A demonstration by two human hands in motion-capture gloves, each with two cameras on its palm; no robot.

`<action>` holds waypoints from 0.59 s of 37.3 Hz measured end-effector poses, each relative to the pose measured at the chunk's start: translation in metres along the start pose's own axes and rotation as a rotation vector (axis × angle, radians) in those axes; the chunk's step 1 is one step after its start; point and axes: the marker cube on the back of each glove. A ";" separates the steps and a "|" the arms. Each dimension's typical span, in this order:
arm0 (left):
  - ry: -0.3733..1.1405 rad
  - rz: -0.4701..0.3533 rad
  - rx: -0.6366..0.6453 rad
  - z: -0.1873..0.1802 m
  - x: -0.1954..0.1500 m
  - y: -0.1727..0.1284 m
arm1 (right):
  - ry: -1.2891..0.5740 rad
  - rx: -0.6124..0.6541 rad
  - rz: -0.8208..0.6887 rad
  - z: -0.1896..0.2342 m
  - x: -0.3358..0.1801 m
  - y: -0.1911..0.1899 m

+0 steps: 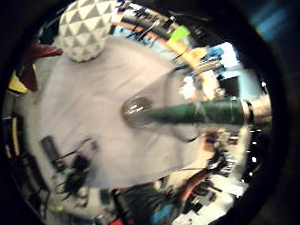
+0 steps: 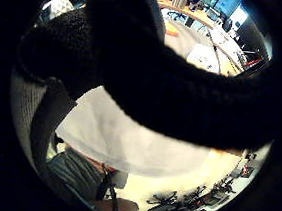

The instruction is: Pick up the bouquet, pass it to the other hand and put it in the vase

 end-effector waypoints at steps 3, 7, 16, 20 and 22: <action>-0.110 -0.038 0.000 -0.012 -0.016 -0.005 | 0.006 0.003 0.000 -0.007 -0.003 0.005; 0.007 0.051 0.011 -0.032 -0.017 0.003 | 0.006 0.008 0.012 -0.006 0.000 0.003; 0.240 0.258 0.220 -0.077 -0.005 0.024 | -0.005 0.004 -0.003 -0.006 -0.009 0.003; 0.279 0.297 0.241 -0.083 -0.001 0.031 | -0.008 -0.001 -0.013 0.003 -0.010 -0.004; 0.288 0.309 0.242 -0.084 0.004 0.039 | -0.009 -0.003 -0.020 0.005 -0.011 -0.006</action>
